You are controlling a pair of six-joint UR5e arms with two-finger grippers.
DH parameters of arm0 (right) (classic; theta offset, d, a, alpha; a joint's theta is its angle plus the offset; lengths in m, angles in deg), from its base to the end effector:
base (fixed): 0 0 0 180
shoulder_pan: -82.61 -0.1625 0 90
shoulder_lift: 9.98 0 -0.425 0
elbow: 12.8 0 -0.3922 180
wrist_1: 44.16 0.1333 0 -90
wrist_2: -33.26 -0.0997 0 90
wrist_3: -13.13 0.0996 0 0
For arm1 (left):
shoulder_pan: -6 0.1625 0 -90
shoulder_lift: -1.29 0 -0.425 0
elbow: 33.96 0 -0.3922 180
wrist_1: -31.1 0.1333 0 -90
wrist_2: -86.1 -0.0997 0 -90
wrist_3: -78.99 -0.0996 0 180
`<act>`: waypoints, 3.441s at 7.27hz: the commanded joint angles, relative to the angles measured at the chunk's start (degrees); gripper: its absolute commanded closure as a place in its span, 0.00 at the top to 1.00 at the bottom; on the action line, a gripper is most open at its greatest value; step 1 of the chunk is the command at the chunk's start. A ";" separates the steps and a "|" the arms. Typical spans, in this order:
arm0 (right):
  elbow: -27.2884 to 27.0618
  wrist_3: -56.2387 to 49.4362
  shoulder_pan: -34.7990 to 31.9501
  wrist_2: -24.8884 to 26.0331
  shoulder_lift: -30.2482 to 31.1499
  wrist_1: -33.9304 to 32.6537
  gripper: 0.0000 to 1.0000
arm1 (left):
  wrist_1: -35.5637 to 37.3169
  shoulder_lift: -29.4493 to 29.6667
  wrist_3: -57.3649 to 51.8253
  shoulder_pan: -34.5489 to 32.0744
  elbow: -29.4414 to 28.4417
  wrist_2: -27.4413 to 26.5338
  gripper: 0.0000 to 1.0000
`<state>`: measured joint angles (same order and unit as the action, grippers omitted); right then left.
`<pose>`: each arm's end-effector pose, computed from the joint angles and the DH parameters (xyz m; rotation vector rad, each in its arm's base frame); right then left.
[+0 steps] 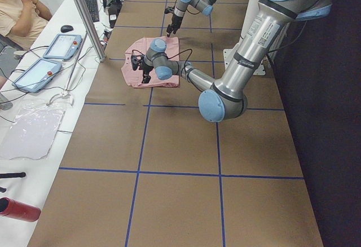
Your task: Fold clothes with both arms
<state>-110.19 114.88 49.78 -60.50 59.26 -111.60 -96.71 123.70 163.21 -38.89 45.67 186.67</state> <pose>-0.4661 -0.4516 0.3606 0.1039 -0.9006 0.6965 0.4332 -0.5939 0.3371 0.2981 1.0255 -0.5212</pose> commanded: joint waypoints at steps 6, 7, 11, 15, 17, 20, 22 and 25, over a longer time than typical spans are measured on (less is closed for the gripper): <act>-0.26 1.70 2.51 2.18 1.77 -0.60 0.00 | -0.07 0.20 0.59 0.07 0.01 -0.03 1.00; -1.04 1.79 2.86 2.18 2.47 -0.51 0.00 | 0.01 0.37 0.59 0.15 0.01 -0.03 1.00; -21.56 10.44 15.63 5.66 16.34 -1.47 0.00 | 0.02 0.12 1.64 0.24 2.97 -0.03 1.00; -36.91 18.40 34.04 6.48 19.87 -18.52 0.72 | -1.39 -0.50 16.19 8.15 12.10 -0.30 1.00; -36.82 17.79 30.84 10.25 19.71 -18.53 1.00 | 8.47 -5.92 16.68 12.43 21.75 -0.47 0.94; -33.59 7.20 16.79 9.65 15.06 -18.44 1.00 | 18.72 -8.95 16.68 18.95 23.65 -6.61 0.87; -31.29 6.80 15.78 9.56 14.78 -18.18 1.00 | 18.82 -9.03 16.59 20.62 21.81 -6.88 0.81; -30.23 6.80 15.69 9.65 12.94 -18.44 1.00 | 18.91 -9.38 16.68 21.16 21.80 -7.06 0.71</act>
<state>-140.88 121.71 65.52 -50.86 72.55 -129.97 -77.88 114.43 179.88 -17.92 67.51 179.65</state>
